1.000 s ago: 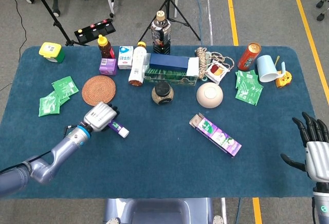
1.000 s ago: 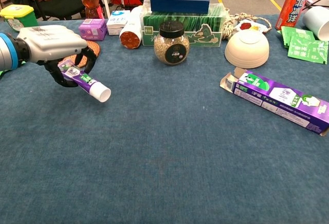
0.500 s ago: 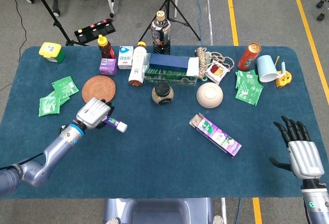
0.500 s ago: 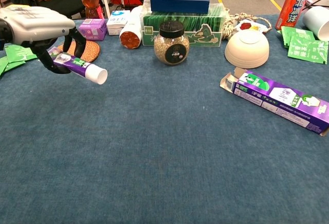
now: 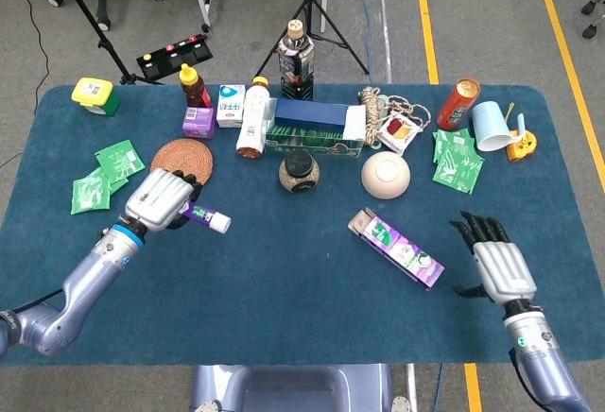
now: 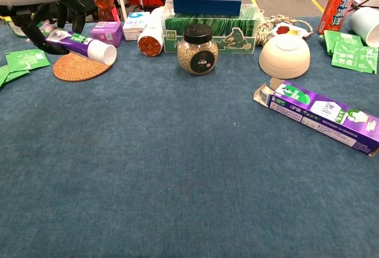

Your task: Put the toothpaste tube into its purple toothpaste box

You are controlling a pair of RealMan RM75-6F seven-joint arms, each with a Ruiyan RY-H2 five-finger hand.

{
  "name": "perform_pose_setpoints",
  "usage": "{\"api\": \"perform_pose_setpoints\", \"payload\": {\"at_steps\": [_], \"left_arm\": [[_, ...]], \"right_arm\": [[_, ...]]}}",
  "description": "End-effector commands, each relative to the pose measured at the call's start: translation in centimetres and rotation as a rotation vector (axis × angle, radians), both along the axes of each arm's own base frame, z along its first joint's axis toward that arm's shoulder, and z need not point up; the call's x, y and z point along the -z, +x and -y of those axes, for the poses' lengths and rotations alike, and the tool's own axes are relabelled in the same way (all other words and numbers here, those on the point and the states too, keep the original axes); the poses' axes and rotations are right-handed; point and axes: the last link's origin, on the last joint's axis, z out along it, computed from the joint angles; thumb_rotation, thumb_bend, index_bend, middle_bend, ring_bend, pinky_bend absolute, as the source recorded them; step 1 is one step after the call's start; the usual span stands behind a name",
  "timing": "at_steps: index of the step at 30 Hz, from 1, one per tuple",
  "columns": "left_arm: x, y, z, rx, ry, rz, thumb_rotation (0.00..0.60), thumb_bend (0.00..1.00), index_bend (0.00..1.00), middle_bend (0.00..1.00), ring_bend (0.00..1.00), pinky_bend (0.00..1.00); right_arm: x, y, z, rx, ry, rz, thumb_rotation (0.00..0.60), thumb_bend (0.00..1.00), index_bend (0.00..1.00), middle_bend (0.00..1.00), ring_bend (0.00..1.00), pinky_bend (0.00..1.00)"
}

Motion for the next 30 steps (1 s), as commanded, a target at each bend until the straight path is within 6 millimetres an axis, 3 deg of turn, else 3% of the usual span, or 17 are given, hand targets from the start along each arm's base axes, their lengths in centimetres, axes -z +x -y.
{"api": "perform_pose_setpoints", "payload": {"at_steps": [1, 7, 17, 30], "left_arm": [[-0.6, 0.0, 0.0, -0.006, 0.011, 0.008, 0.6, 0.29, 0.56, 0.42, 0.42, 0.6], [-1.3, -0.3, -0.1, -0.022, 0.02, 0.025, 0.6, 0.29, 0.56, 0.42, 0.42, 0.6], [-2.6, -0.6, -0.2, -0.024, 0.039, 0.045, 0.6, 0.29, 0.56, 0.42, 0.42, 0.6], [-4.1, -1.2, -0.2, -0.033, 0.071, 0.049, 0.6, 0.29, 0.56, 0.42, 0.42, 0.6]], "right_arm": [[1.5, 2.8, 0.3, 0.026, 0.071, 0.031, 0.6, 0.0, 0.1, 0.01, 0.0, 0.0], [3.1, 4.0, 0.4, 0.059, 0.086, 0.027, 0.6, 0.0, 0.07, 0.0, 0.0, 0.0], [8.0, 4.2, 1.9, 0.145, 0.047, 0.008, 0.6, 0.0, 0.06, 0.0, 0.0, 0.0], [9.8, 3.5, 3.3, 0.216, 0.04, 0.009, 0.6, 0.0, 0.05, 0.0, 0.0, 0.0]]}}
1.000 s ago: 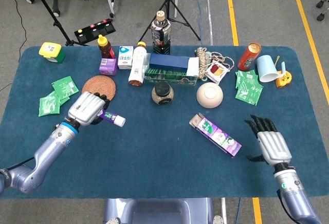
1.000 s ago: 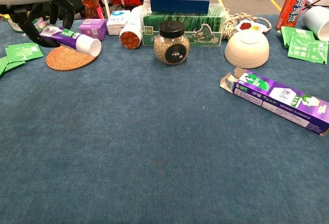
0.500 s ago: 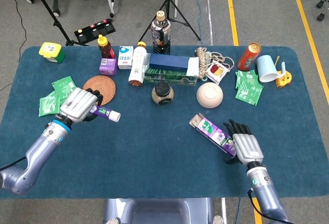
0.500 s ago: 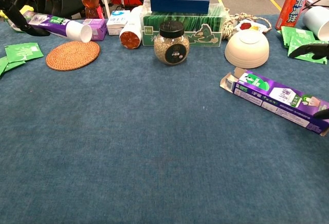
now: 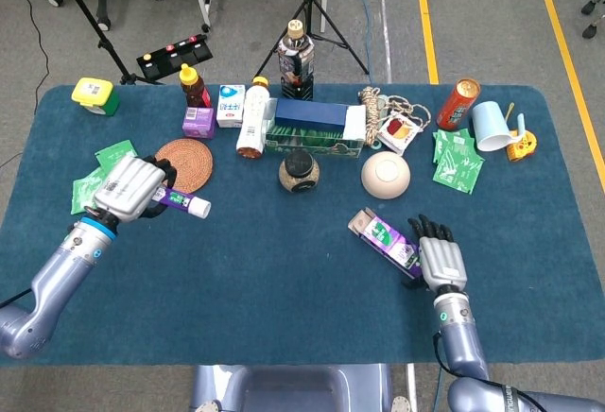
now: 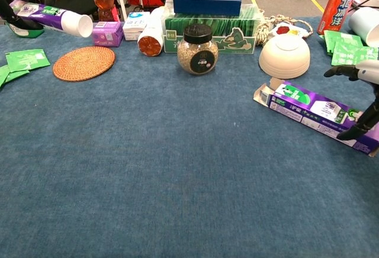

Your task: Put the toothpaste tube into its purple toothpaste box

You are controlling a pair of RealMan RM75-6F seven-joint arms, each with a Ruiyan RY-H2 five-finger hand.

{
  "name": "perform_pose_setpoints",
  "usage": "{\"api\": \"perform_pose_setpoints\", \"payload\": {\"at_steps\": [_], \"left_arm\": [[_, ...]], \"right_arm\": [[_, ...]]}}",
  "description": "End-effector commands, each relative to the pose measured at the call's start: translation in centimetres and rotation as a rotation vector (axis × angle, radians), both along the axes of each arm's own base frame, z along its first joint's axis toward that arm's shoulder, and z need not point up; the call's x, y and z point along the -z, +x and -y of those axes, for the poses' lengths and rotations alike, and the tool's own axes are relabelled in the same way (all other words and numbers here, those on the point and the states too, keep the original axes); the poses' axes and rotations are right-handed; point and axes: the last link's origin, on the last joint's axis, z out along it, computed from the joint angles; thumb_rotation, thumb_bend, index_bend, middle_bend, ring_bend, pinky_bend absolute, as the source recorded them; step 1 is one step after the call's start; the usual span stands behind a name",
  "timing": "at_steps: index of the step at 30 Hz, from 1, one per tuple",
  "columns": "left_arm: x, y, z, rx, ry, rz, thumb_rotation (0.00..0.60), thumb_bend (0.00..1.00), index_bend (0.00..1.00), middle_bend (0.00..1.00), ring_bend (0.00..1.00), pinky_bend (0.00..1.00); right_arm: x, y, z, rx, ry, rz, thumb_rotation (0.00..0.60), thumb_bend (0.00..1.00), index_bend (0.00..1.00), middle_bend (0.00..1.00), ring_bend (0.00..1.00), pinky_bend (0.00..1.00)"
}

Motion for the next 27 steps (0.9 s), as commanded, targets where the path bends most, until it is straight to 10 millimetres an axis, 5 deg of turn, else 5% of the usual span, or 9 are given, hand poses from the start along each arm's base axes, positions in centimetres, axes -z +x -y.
{"api": "perform_pose_setpoints", "payload": {"at_steps": [1, 7, 16, 27], "left_arm": [[-0.1, -0.1, 0.0, -0.001, 0.002, 0.001, 0.6, 0.29, 0.56, 0.42, 0.42, 0.6], [-0.2, -0.3, 0.0, -0.005, 0.003, 0.003, 0.6, 0.29, 0.56, 0.42, 0.42, 0.6], [-0.5, -0.7, 0.1, -0.012, 0.01, 0.001, 0.6, 0.29, 0.56, 0.42, 0.42, 0.6], [-0.3, -1.0, 0.2, -0.012, 0.006, -0.003, 0.6, 0.29, 0.56, 0.42, 0.42, 0.6]], "right_arm": [[0.3, -0.1, 0.2, 0.004, 0.004, -0.007, 0.6, 0.0, 0.05, 0.0, 0.0, 0.0], [0.8, -0.6, 0.6, 0.01, -0.015, -0.05, 0.6, 0.0, 0.04, 0.07, 0.05, 0.03], [1.5, -1.4, 1.1, -0.002, -0.052, -0.096, 0.6, 0.04, 0.1, 0.28, 0.27, 0.26], [1.0, -1.8, 1.3, -0.074, -0.064, -0.137, 0.6, 0.32, 0.31, 0.45, 0.46, 0.55]]}}
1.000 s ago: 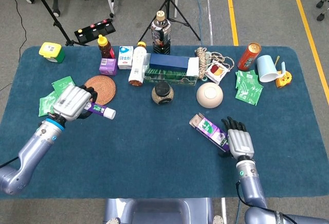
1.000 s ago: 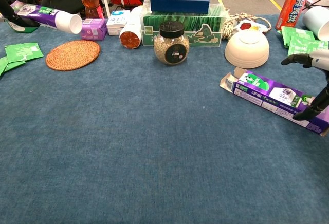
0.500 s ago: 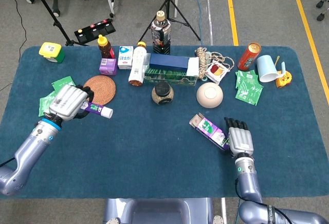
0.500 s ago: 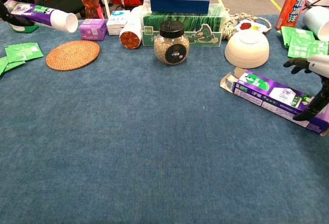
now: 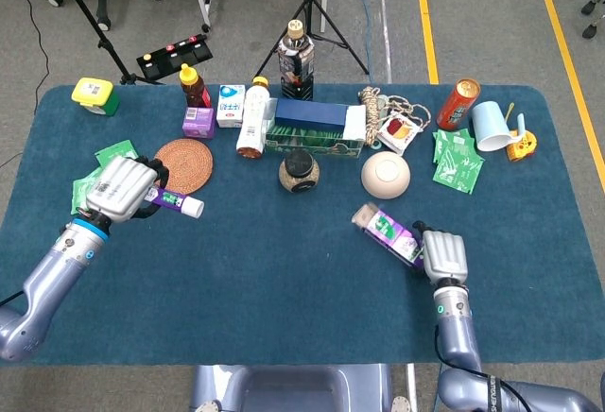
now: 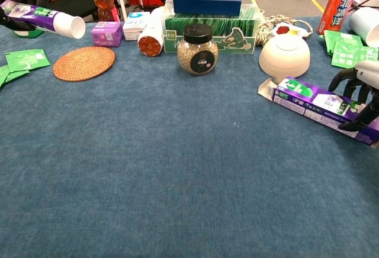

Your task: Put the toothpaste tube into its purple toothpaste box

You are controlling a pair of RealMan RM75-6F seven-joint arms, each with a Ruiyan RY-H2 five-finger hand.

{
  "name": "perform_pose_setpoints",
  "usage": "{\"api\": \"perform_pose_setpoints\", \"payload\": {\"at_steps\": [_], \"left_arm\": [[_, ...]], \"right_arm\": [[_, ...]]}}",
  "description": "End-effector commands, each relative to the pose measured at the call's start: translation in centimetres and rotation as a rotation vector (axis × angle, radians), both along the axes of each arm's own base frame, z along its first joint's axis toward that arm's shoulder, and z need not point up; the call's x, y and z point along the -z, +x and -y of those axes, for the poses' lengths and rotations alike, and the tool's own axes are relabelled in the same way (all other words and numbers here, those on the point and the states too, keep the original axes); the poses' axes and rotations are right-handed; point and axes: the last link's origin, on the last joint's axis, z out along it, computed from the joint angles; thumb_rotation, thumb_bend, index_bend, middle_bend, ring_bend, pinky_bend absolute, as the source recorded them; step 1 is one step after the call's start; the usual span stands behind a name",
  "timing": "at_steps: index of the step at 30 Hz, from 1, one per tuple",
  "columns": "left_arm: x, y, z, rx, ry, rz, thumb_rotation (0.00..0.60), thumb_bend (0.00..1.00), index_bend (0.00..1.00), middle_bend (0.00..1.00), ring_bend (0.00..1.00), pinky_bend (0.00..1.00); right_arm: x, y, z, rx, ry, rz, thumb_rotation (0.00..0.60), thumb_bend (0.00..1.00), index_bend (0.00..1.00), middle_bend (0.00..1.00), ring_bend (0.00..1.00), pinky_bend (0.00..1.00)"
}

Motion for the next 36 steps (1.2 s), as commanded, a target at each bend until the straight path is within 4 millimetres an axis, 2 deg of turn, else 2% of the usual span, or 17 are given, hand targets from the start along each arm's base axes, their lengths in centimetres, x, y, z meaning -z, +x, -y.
{"api": "perform_pose_setpoints", "payload": {"at_steps": [1, 14, 19, 21, 28, 36], "left_arm": [[0.1, -0.1, 0.0, -0.001, -0.003, 0.0, 0.6, 0.29, 0.56, 0.42, 0.42, 0.6], [0.1, 0.0, 0.5, 0.01, -0.003, -0.003, 0.6, 0.29, 0.56, 0.42, 0.42, 0.6], [0.7, 0.4, 1.2, 0.02, -0.03, -0.011, 0.6, 0.29, 0.56, 0.42, 0.42, 0.6], [1.3, 1.0, 1.7, 0.041, -0.046, -0.019, 0.6, 0.29, 0.56, 0.42, 0.42, 0.6], [2.8, 2.8, 2.3, 0.059, -0.077, -0.007, 0.6, 0.29, 0.56, 0.42, 0.42, 0.6], [5.8, 5.0, 4.0, 0.098, -0.151, -0.009, 0.6, 0.29, 0.56, 0.42, 0.42, 0.6]], "right_arm": [[-0.2, -0.1, -0.1, -0.04, 0.004, -0.01, 0.6, 0.34, 0.33, 0.46, 0.46, 0.55], [-2.4, 0.0, 0.1, -0.328, 0.131, 0.082, 0.6, 0.42, 0.37, 0.49, 0.48, 0.57], [-3.7, 0.8, 0.0, -0.415, 0.163, 0.092, 0.6, 0.43, 0.38, 0.49, 0.48, 0.57], [-3.8, 1.9, -0.3, -0.463, 0.187, 0.093, 0.6, 0.43, 0.38, 0.49, 0.48, 0.58], [-3.3, 4.4, -1.3, -0.535, 0.231, 0.072, 0.6, 0.43, 0.38, 0.49, 0.48, 0.58], [-1.7, 6.7, -2.5, -0.562, 0.27, 0.068, 0.6, 0.43, 0.38, 0.49, 0.48, 0.58]]}}
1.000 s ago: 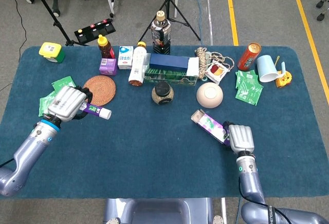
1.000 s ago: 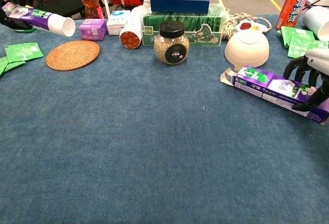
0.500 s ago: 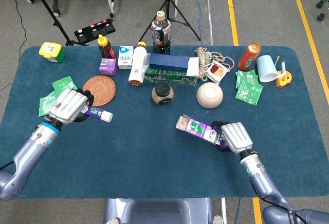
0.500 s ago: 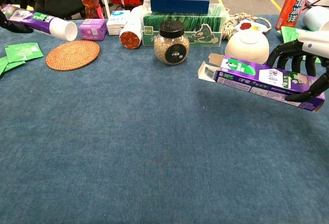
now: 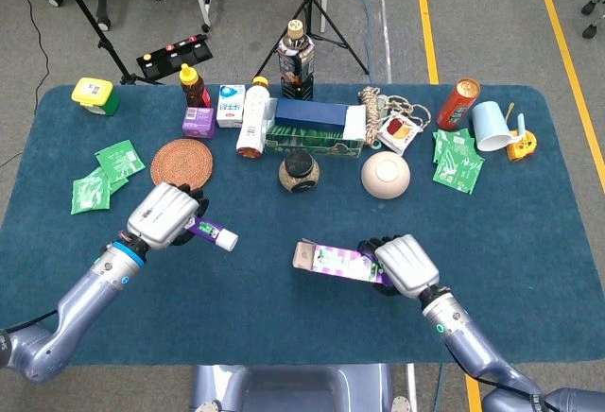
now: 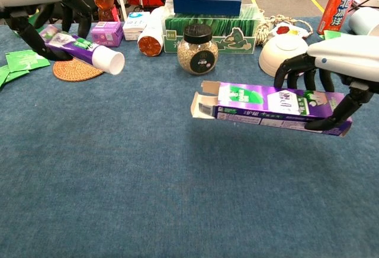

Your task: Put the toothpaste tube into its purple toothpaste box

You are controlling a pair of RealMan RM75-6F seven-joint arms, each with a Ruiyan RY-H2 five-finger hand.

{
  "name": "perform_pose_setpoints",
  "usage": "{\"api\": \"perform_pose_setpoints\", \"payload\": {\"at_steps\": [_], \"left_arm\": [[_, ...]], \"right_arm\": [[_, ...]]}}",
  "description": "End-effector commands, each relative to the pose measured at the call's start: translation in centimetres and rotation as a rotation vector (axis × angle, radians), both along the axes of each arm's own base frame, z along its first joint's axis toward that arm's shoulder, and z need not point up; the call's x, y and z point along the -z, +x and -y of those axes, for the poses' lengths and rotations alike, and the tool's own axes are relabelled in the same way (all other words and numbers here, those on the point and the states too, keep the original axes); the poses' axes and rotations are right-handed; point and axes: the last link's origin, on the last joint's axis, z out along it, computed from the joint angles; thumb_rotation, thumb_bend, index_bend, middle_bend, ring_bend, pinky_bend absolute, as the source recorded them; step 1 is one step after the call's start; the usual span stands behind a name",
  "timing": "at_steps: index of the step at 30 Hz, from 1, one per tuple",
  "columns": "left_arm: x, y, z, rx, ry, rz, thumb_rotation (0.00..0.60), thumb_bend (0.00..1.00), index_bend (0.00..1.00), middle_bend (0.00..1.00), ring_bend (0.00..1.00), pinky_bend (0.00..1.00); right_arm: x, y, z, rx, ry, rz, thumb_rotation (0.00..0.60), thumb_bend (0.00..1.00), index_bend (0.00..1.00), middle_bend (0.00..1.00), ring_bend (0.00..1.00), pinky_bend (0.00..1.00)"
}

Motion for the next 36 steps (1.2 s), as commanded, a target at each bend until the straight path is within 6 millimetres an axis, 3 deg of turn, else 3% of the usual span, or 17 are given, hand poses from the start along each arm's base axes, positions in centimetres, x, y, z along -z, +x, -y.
{"api": "perform_pose_setpoints", "payload": {"at_steps": [1, 14, 36], "left_arm": [[1.3, 0.8, 0.6, 0.01, -0.031, 0.0, 0.6, 0.29, 0.56, 0.42, 0.42, 0.6], [5.4, 2.5, 1.4, 0.037, -0.066, -0.018, 0.6, 0.29, 0.56, 0.42, 0.42, 0.6], [8.1, 4.4, 1.6, -0.011, -0.008, -0.022, 0.6, 0.29, 0.56, 0.42, 0.42, 0.6]], "right_arm": [[0.6, 0.9, -0.5, -0.009, 0.016, 0.003, 0.6, 0.43, 0.38, 0.49, 0.48, 0.58], [1.4, 1.9, -0.9, 0.006, 0.028, -0.005, 0.6, 0.43, 0.38, 0.49, 0.48, 0.58], [2.2, 2.6, -1.0, 0.062, -0.007, -0.026, 0.6, 0.43, 0.39, 0.5, 0.49, 0.59]]}}
